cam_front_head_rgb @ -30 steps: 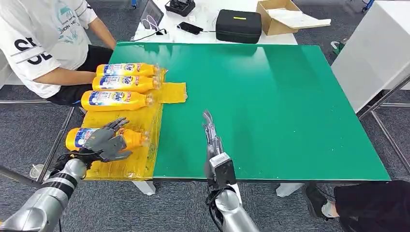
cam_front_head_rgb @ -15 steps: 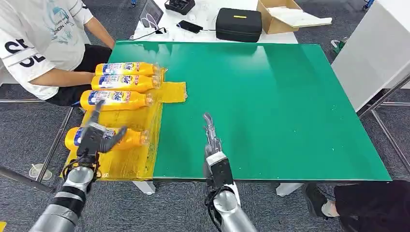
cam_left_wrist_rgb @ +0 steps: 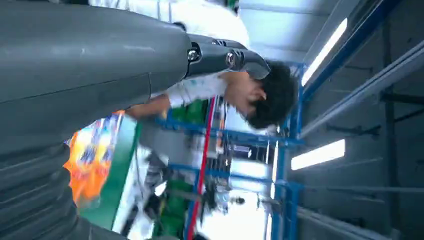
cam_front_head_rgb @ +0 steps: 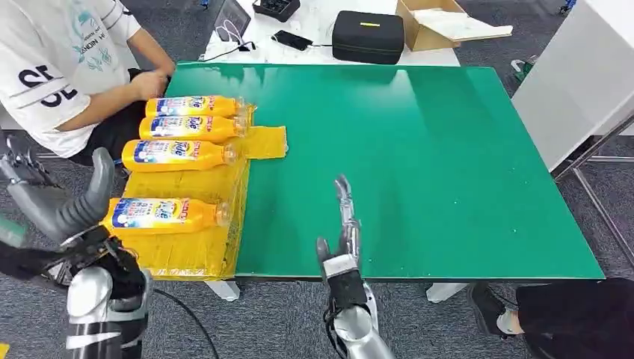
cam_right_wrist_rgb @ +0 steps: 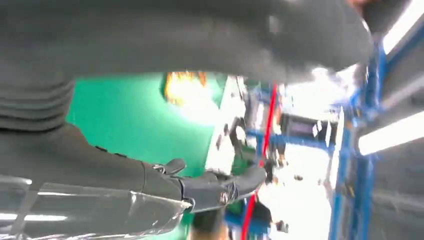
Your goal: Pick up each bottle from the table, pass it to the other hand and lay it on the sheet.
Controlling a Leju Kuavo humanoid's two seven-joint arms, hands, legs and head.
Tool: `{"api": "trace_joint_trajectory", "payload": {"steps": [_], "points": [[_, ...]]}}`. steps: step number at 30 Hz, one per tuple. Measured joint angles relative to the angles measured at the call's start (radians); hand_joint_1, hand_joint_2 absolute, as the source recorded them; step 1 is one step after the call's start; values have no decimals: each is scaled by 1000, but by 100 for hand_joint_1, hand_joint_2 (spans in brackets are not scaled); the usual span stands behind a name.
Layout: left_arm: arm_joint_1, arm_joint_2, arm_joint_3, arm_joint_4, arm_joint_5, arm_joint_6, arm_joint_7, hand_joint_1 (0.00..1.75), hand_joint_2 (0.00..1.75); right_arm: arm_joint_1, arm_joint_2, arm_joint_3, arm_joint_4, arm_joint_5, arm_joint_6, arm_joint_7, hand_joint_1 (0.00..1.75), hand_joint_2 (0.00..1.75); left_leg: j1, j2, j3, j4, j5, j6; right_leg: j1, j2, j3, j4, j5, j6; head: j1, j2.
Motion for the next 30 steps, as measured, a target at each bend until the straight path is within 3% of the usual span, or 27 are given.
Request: {"api": "trace_joint_trajectory", "payload": {"steps": [8,13,30], "points": [[216,-33,-54,-29,-33,-71,2,0,175,135,-38,-22,-189,-13,-166,-2,0,175,0,0,0,0,-4,2,-1,0,0,-1,-3,1,0,0],[309,-38,-87,2,-36,-71,3,0,175,207,-51,-56,-270,2,-183,-2,0,175,0,0,0,0,-5,1,0,0,0,-1,-4,0,0,0],[369,-60,-109,48,0,-104,5,0,175,264,-51,-97,-307,26,-185,-2,0,175,0,0,1,0,-5,1,0,0,0,-1,-4,0,0,0]]}}
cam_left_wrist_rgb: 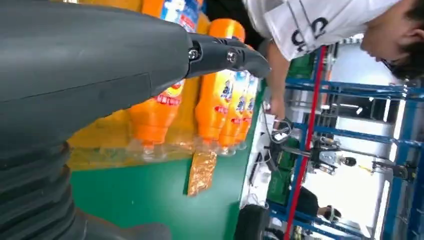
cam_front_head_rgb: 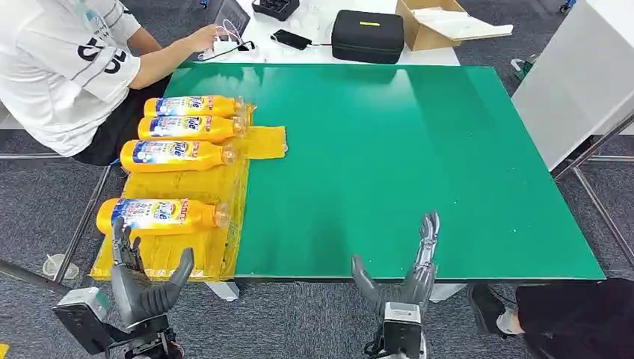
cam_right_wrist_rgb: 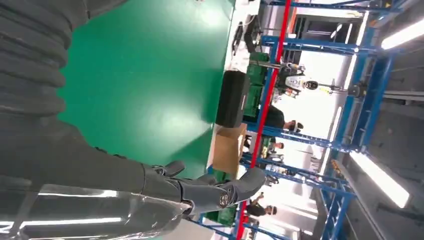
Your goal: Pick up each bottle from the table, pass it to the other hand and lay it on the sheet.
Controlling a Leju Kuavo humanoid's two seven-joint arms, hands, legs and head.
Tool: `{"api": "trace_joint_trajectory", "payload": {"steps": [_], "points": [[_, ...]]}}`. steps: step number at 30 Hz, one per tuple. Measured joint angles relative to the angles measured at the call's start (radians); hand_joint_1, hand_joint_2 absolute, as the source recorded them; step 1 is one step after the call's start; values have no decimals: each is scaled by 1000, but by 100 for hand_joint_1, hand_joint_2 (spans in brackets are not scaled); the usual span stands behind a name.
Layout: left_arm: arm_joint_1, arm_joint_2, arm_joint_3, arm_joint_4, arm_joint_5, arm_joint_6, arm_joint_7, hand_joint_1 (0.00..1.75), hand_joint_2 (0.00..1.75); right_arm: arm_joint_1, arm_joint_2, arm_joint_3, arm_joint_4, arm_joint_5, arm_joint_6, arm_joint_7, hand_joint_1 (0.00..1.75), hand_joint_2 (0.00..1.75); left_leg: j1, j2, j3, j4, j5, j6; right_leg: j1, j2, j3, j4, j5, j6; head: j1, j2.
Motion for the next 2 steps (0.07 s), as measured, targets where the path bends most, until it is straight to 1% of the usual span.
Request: {"api": "trace_joint_trajectory", "payload": {"steps": [2], "points": [[-2,-1,-2,0,11,-4,0,0,175,0,1,0,7,-2,0,0,0,175,0,0,0,0,0,0,0,0,0,0,0,0,0,0]]}}
